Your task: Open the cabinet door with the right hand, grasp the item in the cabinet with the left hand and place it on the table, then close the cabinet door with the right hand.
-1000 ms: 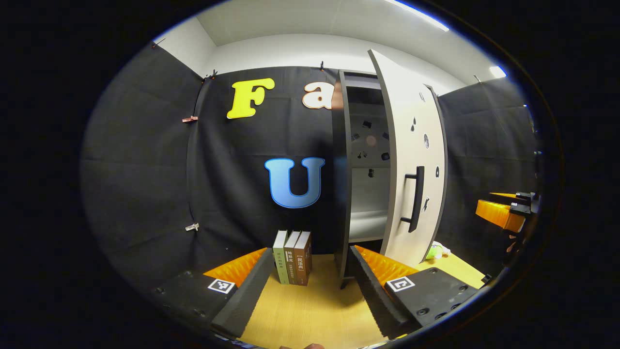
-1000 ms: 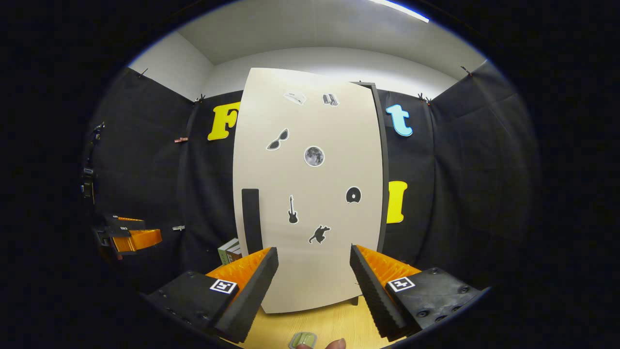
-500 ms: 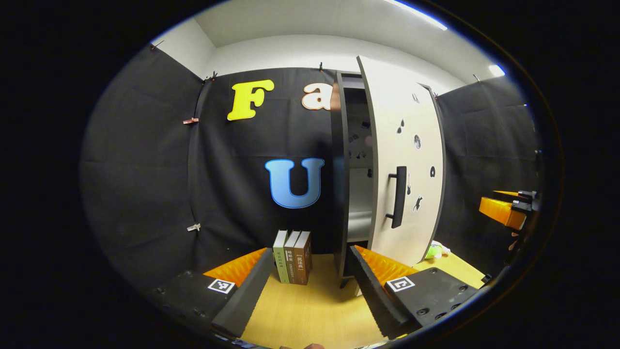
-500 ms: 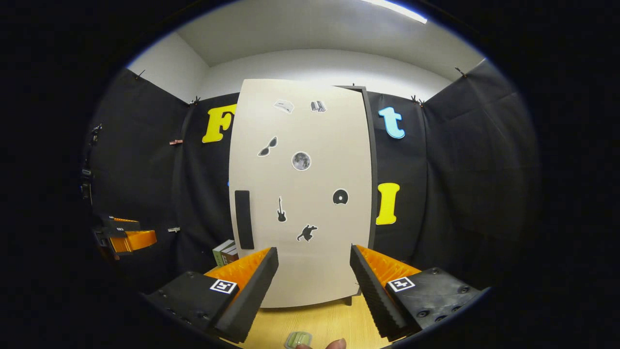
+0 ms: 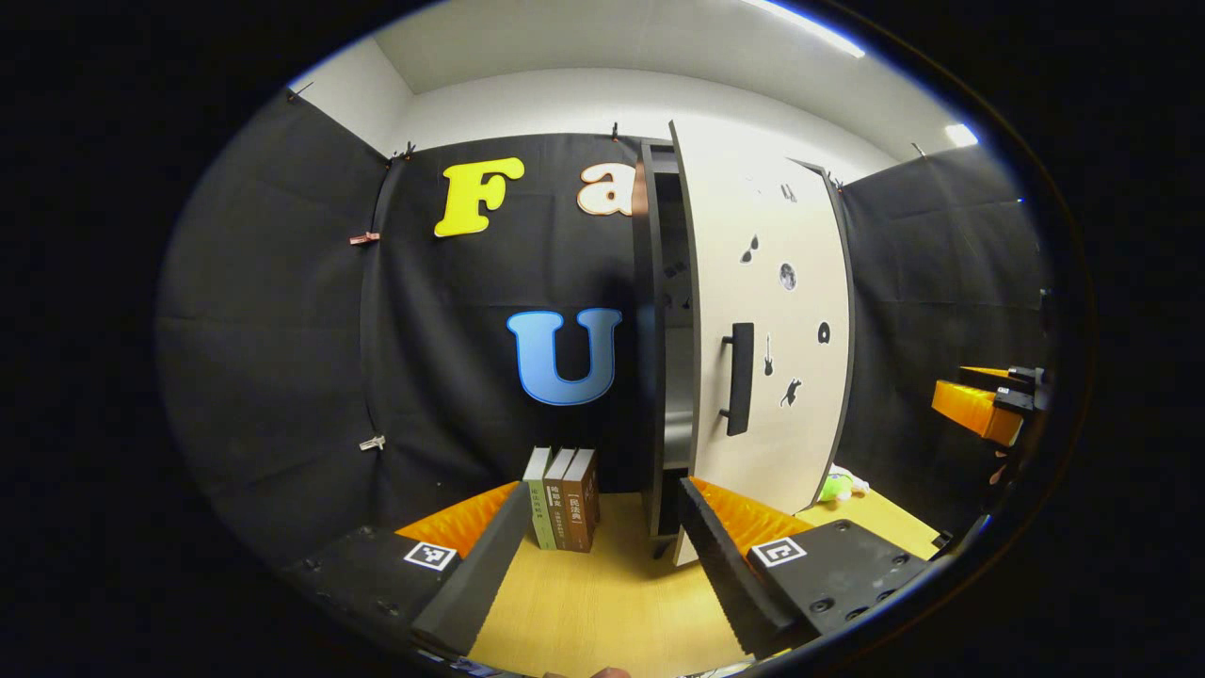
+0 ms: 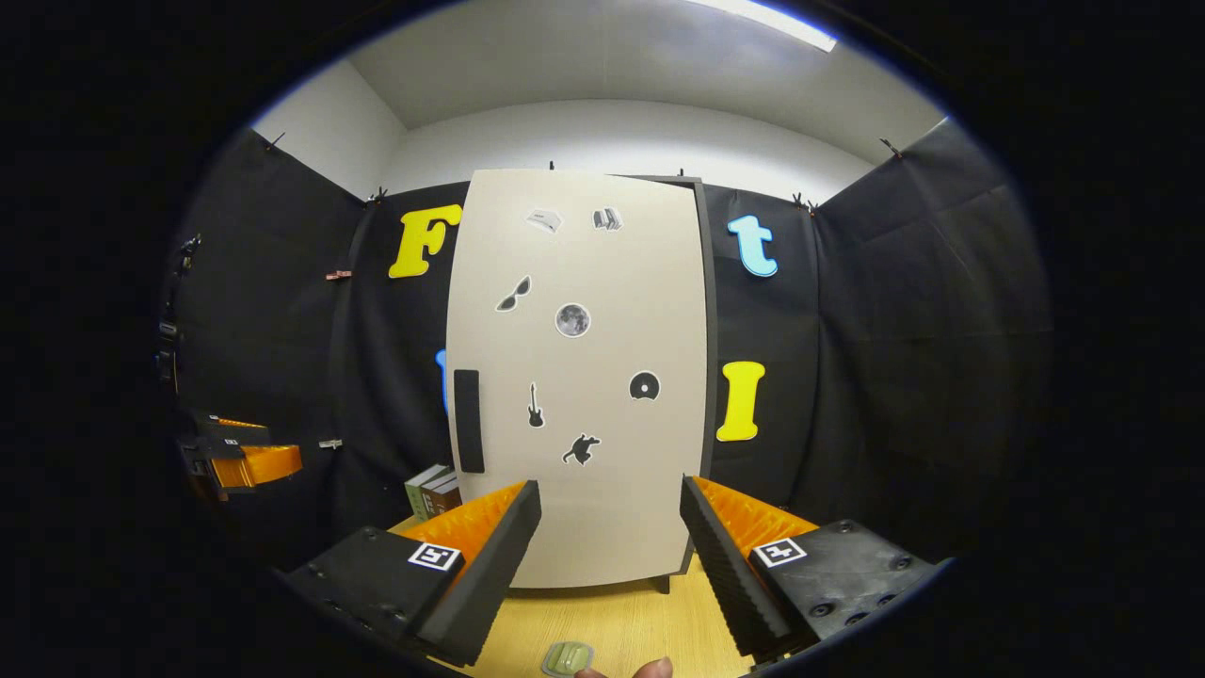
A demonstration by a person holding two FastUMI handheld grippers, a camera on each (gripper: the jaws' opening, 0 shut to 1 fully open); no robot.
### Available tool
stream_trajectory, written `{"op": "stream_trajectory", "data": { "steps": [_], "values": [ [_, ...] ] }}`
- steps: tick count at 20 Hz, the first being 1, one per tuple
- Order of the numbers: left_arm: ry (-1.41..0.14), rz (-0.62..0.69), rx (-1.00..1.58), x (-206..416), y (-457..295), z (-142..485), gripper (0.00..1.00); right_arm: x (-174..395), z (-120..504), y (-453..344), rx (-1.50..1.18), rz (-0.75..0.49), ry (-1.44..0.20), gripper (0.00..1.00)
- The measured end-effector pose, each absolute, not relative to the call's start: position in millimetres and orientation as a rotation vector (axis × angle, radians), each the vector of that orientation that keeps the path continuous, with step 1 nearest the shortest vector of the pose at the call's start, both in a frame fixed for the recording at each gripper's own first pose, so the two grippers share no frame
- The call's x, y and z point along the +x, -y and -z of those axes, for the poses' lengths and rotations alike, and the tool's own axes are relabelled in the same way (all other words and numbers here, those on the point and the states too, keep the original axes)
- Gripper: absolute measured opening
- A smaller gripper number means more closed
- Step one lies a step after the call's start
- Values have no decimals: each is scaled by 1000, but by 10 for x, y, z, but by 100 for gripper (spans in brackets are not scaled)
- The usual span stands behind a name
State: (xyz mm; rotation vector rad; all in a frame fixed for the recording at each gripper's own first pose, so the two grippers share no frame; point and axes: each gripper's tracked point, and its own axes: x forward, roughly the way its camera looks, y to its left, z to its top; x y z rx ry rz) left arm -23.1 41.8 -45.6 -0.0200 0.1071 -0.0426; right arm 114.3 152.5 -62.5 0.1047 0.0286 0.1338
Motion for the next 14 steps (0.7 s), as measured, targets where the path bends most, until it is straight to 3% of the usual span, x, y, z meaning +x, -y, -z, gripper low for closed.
{"op": "stream_trajectory", "data": {
  "steps": [14],
  "values": [
    [-92, 42, -19, -317, -347, 392, 98, 978, 566, -1364, 92, -105, -16, 97]
  ]
}}
